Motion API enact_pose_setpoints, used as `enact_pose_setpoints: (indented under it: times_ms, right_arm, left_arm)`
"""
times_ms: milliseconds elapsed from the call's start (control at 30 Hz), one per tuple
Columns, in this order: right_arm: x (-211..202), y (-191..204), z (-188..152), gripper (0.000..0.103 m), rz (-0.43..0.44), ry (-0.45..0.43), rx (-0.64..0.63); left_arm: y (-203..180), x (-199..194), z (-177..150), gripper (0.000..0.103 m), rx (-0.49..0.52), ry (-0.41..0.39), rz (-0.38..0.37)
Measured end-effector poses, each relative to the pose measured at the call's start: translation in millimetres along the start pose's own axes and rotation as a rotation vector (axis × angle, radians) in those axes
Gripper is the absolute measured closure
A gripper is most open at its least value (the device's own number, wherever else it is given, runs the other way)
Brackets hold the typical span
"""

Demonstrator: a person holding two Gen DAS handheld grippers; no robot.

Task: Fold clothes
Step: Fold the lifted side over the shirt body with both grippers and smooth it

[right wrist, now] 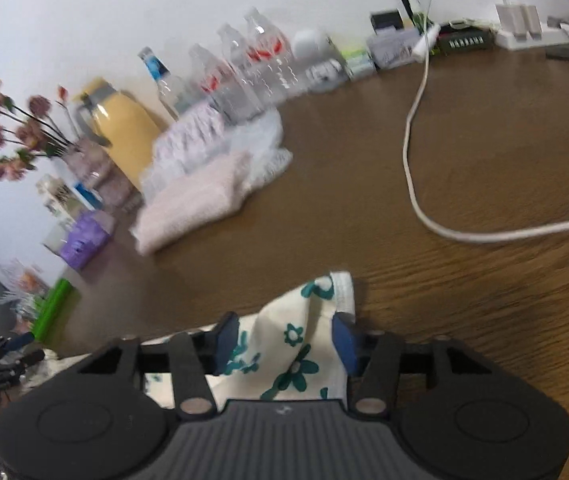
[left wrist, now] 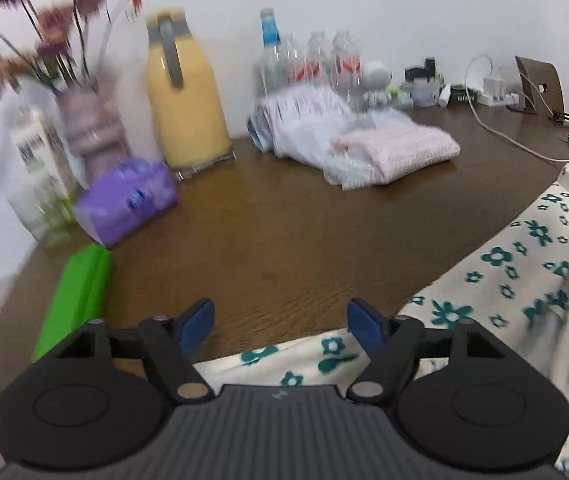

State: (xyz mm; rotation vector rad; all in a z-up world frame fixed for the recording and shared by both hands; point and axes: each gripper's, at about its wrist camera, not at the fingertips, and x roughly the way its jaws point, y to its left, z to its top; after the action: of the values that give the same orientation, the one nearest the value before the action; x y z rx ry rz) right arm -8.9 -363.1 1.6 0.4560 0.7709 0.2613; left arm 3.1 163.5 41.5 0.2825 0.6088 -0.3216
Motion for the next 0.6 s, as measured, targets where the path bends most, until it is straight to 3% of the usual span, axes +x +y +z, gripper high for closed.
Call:
enact_pose_setpoints:
  times_ms: [33,100,133,233,400,500,533,600]
  right_arm:
    - [3.9,0.5,-1.8,0.099,-0.005,-0.004,0.003]
    - [2.9,-4.7,-5.0,0.1,0.001,-0.036,0.041]
    - [1.4,-8.6,-6.6,0.1,0.003,-0.055,0.061]
    - [12.3,-10.1,-1.3,0.1,-0.001,-0.042,0.057]
    - [64.9,16.6,71.0,0.1,0.001,-0.04,-0.149]
    - [93.7,26.2,112.2,0.094,0.037,-0.061,-0.244]
    - [91.6,27.2,119.4,0.085,0.015,-0.057,-0.229]
    - [73.6,29.7,122.2,0.084,-0.015,-0.073,-0.206]
  left_arm:
    - [0.4,8.0,-0.5,0.057,-0.009,0.027,-0.008]
    - [-1.3,16.9,-10.1,0.076,-0.004,0.081,0.016]
    - [-1.2,13.8,-16.4,0.078,-0.019,0.054,0.031]
    - [2.7,3.4,-30.8,0.081,-0.081,0.051,0.076]
    - [-0.5,-8.3,-29.9,0.081,-0.101,0.111,0.137]
    - [-3.8,-12.7,-23.7,0.079,-0.122,0.156,0.091]
    - [-5.6,-14.9,-21.7,0.078,-0.127,0.165,0.064]
    - [-11.1,-26.3,-21.9,0.078,-0.108,0.138,-0.002]
